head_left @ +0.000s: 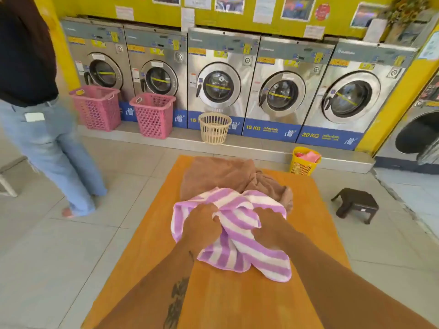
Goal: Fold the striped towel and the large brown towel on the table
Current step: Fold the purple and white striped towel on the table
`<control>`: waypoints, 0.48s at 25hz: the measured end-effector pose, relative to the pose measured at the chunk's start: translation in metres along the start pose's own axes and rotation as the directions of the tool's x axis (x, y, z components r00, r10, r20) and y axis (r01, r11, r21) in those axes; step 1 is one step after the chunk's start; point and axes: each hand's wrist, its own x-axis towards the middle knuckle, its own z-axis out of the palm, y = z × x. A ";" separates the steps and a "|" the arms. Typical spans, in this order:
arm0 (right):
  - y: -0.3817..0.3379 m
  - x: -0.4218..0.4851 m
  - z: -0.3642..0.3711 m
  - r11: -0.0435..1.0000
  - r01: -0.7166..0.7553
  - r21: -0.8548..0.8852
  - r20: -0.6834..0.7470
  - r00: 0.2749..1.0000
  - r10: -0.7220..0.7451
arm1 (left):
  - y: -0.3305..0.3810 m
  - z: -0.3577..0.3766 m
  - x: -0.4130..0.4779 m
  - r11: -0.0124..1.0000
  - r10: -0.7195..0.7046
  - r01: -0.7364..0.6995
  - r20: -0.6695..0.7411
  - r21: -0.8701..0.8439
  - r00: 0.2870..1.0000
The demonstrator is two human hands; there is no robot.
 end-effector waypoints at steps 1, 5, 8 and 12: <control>-0.008 0.016 0.002 1.000 0.007 0.005 -0.003 1.000 -0.007 | -0.010 0.003 0.016 0.999 -0.010 0.010 0.006 -0.039 1.000; -0.018 0.058 0.003 0.998 -0.047 0.043 -0.033 0.998 0.048 | -0.029 0.012 0.072 0.997 0.062 -0.056 0.103 -0.059 0.993; -0.015 0.077 0.008 0.994 -0.092 0.051 -0.014 0.996 0.093 | -0.031 0.024 0.093 0.998 0.056 -0.060 0.198 0.018 0.979; -0.013 0.083 0.014 0.982 -0.142 0.121 0.090 0.987 0.131 | -0.033 0.032 0.093 0.995 0.034 -0.019 0.157 -0.099 0.987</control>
